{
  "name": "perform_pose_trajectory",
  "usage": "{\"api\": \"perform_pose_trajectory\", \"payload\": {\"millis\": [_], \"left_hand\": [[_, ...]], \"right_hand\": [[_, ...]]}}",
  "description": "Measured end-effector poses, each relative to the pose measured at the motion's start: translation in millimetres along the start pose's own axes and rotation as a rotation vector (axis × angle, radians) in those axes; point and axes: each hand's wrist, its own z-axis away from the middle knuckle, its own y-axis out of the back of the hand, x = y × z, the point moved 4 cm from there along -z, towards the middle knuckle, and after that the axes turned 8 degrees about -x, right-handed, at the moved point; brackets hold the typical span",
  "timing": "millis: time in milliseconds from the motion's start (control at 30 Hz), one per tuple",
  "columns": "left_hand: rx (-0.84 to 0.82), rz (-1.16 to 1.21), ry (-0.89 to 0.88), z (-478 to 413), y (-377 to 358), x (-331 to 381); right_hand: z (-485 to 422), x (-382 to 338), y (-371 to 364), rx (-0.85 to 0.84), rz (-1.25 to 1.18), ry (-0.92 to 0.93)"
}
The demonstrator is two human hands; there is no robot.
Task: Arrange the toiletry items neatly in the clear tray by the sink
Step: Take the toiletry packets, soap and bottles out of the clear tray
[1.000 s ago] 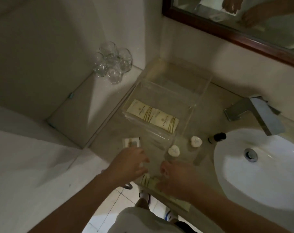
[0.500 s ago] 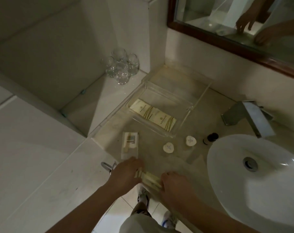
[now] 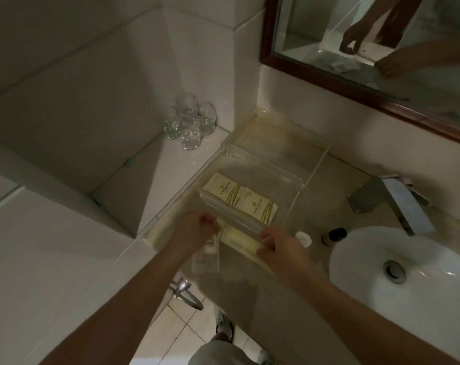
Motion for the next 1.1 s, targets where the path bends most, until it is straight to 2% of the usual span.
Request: {"api": "perform_pose_trajectory", "payload": {"millis": [200, 467, 667, 967, 1100], "left_hand": [[0.08, 0.129, -0.064, -70.2, 39.4, 41.5], [0.117, -0.166, -0.078, -127.5, 55.6, 35.3], [0.153, -0.43, -0.127, -125.8, 53.7, 29.1], [0.233, -0.557, -0.235, -124.2, 49.3, 25.1], [0.258, -0.64, -0.229, -121.0, 48.1, 27.8]], "right_hand": [[-72.5, -27.8, 38.9, 0.093, -0.054, -0.056], [-140.4, -31.4, 36.5, 0.068, -0.022, -0.121], [-151.1, -33.3, 19.9, 0.031, 0.139, -0.096], [-155.0, -35.5, 16.3, 0.051, 0.257, -0.106], [-155.0, -36.5, 14.2, 0.062, 0.283, -0.082]]}}
